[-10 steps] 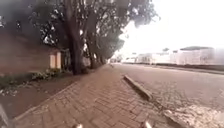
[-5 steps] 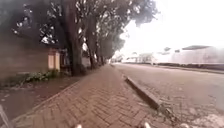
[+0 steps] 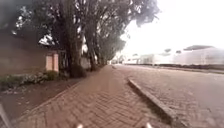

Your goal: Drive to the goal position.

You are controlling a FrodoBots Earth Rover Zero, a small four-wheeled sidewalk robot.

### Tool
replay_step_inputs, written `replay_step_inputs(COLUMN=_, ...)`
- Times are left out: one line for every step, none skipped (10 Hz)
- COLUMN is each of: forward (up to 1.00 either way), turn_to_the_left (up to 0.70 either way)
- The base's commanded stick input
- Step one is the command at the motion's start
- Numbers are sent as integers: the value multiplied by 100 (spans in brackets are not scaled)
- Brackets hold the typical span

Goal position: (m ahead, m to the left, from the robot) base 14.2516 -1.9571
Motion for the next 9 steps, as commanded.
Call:
replay_step_inputs(forward=70, turn_to_the_left=0)
replay_step_inputs(forward=70, turn_to_the_left=0)
replay_step_inputs(forward=70, turn_to_the_left=0)
replay_step_inputs(forward=70, turn_to_the_left=0)
replay_step_inputs(forward=70, turn_to_the_left=0)
replay_step_inputs(forward=70, turn_to_the_left=0)
replay_step_inputs(forward=70, turn_to_the_left=0)
replay_step_inputs(forward=70, turn_to_the_left=0)
replay_step_inputs(forward=70, turn_to_the_left=0)
